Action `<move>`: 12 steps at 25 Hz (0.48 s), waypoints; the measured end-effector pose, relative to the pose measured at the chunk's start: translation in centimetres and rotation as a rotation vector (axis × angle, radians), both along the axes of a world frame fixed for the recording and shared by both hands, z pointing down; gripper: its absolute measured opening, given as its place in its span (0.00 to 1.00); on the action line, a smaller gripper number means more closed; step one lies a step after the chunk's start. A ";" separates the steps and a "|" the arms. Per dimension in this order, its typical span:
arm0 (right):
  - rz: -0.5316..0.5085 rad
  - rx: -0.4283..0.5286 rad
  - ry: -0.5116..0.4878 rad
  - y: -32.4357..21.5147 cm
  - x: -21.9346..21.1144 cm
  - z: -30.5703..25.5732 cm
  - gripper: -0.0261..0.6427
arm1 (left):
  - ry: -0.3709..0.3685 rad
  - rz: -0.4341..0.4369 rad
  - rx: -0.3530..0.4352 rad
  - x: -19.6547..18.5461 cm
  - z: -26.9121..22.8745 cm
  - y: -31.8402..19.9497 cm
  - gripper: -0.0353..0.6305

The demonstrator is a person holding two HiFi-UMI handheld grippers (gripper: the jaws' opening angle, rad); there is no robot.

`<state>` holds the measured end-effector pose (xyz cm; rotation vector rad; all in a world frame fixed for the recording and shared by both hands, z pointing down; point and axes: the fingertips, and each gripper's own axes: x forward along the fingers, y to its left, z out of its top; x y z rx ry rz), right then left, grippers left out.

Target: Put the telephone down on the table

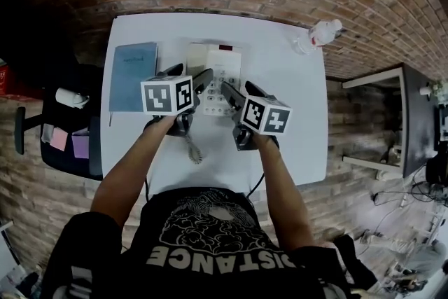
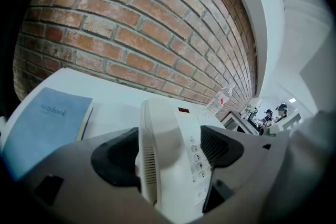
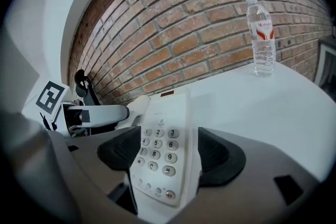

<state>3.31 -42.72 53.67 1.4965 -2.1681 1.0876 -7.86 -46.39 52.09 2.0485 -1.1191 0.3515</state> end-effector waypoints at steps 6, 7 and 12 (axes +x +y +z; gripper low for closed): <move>0.000 0.091 0.009 1.3 0.3 -3.9 0.39 | -0.043 -0.007 0.126 0.1 -4.2 1.8 0.47; -0.004 0.107 0.007 1.6 0.4 -4.6 0.38 | -0.048 -0.010 0.151 0.1 -5.0 2.2 0.45; -0.044 0.199 0.014 3.5 0.5 -8.3 0.29 | -0.067 -0.052 0.236 -0.2 -8.3 4.6 0.34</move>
